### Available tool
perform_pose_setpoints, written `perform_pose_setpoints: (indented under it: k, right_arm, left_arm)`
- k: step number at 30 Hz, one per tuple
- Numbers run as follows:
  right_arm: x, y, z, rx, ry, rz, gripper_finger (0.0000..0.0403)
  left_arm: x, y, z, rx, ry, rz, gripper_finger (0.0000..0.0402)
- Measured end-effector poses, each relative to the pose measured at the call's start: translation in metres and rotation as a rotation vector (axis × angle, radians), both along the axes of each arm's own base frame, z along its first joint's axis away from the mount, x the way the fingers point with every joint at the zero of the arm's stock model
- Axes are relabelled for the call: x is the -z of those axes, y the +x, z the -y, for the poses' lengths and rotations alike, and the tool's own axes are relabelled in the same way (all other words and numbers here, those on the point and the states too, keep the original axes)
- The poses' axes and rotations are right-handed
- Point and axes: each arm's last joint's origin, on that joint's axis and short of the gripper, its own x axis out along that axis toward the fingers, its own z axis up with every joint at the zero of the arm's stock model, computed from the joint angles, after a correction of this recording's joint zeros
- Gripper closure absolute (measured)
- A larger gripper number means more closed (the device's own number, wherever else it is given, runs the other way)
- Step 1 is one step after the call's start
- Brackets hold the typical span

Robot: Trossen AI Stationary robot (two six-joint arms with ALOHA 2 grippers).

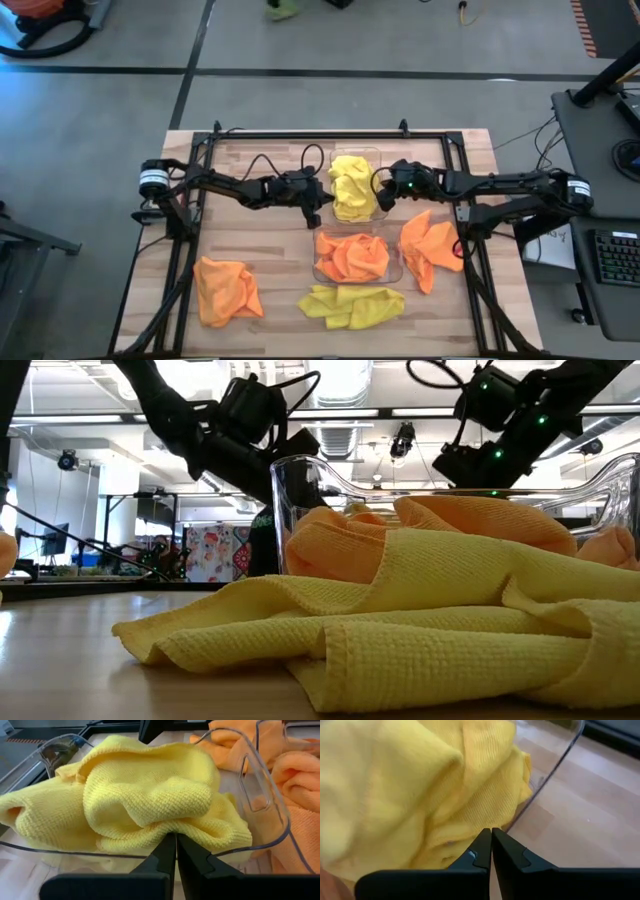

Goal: Sort microfiber towel by color & place in baskets
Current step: Put the yellow towel into the top transparent bin

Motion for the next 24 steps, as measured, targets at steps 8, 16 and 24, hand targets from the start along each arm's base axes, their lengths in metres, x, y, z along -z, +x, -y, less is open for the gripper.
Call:
perform_pose_setpoints:
  k: [8,16,24]
  right_arm:
    - [-0.015,-0.007,-0.002,-0.003,-0.029,0.069,0.0394]
    - [-0.023,-0.011,-0.003,-0.010,-0.053,0.107,0.0394]
    - [-0.029,-0.008,-0.003,-0.015,-0.070,0.175,0.0394]
  left_arm:
    - [-0.009,-0.002,0.000,-0.003,-0.002,0.028,0.0402]
    - [-0.019,-0.009,0.001,-0.025,-0.043,0.017,0.0399]
    - [-0.017,-0.011,0.000,-0.039,-0.069,-0.015,0.0343]
